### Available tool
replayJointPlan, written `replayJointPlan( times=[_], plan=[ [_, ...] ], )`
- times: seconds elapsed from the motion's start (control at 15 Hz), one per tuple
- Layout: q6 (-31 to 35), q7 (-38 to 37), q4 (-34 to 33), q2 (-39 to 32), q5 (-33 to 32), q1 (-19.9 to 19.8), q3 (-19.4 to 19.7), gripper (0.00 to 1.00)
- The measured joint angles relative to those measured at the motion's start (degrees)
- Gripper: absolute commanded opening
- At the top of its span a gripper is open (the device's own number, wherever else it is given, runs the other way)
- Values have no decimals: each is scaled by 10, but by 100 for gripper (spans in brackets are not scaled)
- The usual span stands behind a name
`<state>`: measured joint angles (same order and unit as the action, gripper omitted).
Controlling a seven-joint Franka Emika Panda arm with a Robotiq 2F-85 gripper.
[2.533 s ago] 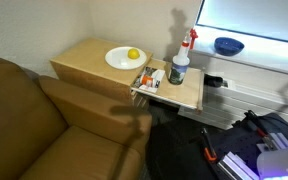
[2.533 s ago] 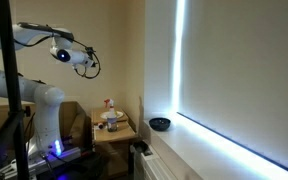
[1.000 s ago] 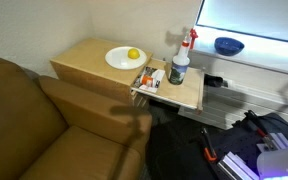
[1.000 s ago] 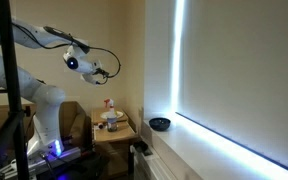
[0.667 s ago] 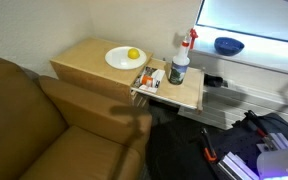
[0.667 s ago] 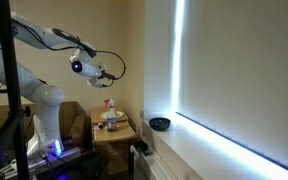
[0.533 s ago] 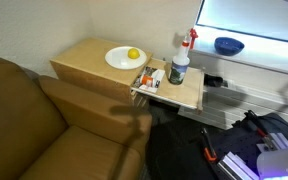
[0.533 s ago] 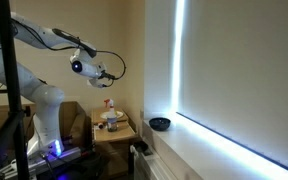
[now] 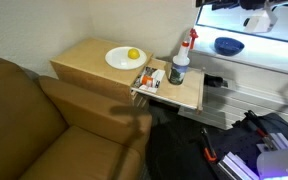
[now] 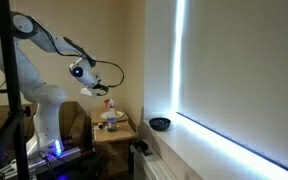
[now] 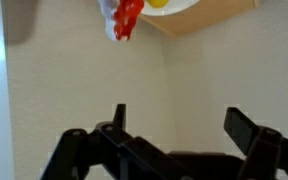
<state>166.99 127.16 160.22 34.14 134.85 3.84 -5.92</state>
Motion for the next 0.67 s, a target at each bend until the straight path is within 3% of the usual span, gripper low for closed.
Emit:
replayJointPlan(
  times=[0.4, 0.67],
  plan=[
    [9, 0, -2, -31, 9, -3, -19, 100],
    [17, 35, -4, -32, 66, -63, -41, 100]
  ],
)
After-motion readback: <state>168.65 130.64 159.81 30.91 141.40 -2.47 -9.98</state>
